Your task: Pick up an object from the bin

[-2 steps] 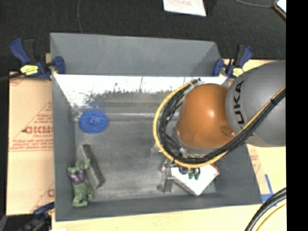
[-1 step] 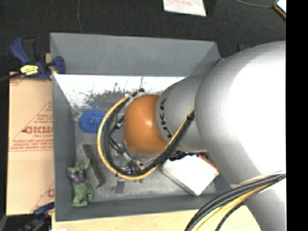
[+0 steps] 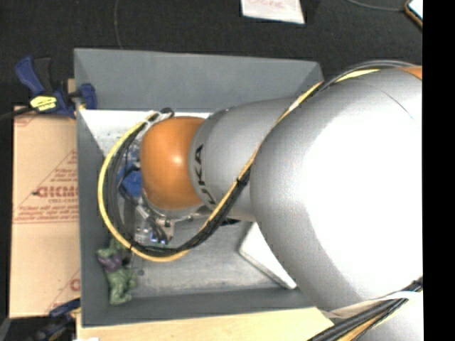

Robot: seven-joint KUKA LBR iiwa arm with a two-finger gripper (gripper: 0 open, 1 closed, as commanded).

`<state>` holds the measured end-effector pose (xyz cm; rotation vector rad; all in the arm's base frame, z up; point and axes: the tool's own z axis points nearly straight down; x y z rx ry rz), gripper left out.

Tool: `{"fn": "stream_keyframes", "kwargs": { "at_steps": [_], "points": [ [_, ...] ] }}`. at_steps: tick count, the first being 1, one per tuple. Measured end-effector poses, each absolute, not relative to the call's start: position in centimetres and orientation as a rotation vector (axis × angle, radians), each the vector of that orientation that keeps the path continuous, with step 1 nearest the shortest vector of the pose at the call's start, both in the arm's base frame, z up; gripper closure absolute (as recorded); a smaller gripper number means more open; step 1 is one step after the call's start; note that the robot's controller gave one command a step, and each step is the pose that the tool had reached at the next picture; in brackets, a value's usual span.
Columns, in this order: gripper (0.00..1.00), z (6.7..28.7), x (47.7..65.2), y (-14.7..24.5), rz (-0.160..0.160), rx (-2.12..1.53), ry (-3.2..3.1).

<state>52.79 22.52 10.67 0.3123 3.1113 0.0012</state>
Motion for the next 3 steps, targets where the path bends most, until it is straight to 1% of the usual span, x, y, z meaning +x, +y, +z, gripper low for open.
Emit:
{"fn": "stream_keyframes", "kwargs": {
  "at_steps": [1,2,3],
  "points": [
    [0.0,10.1,62.1,19.7,-0.004,0.335,3.122],
    [0.0,7.3,50.1,20.7,-0.006,-0.765,3.031],
    [1.0,8.2,62.8,23.7,0.027,0.454,3.097]
  ]
}}
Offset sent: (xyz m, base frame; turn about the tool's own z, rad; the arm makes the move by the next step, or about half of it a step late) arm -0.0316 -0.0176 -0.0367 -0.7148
